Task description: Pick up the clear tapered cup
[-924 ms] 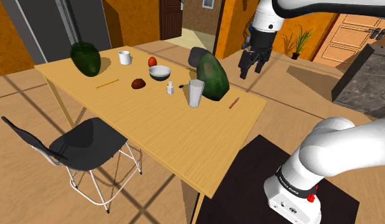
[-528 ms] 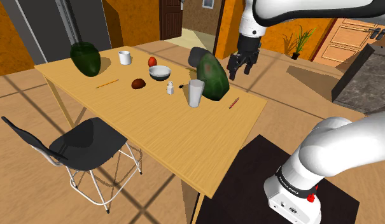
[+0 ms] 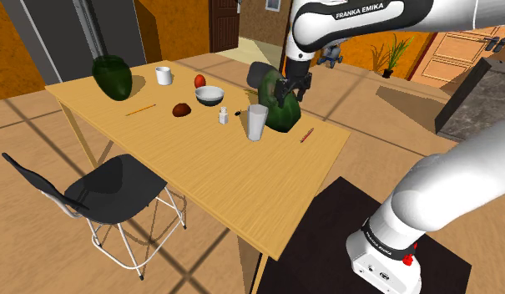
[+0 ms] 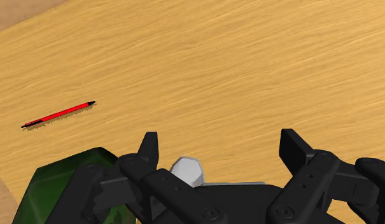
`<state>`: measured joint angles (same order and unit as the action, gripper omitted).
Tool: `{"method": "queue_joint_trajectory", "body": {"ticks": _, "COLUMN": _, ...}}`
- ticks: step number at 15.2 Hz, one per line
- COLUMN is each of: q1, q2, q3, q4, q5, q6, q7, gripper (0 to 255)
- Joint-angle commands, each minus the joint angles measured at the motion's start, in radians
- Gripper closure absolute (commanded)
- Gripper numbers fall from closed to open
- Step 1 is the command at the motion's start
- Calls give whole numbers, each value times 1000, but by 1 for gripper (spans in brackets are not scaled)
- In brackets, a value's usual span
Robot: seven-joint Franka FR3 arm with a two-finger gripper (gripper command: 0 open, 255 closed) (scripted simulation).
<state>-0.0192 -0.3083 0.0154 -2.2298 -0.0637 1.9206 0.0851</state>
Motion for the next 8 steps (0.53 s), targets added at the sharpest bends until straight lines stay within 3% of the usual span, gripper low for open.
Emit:
{"method": "queue_joint_trajectory", "body": {"ticks": 1, "q1": -3, "q2": 76, "q3": 0, "q4": 38, "q5": -6, "q6": 39, "q7": 4, "gripper": 0}}
{"method": "queue_joint_trajectory", "body": {"ticks": 8, "q1": -8, "q2": 346, "q3": -1, "q4": 220, "q5": -26, "q6": 126, "q7": 20, "gripper": 0}}
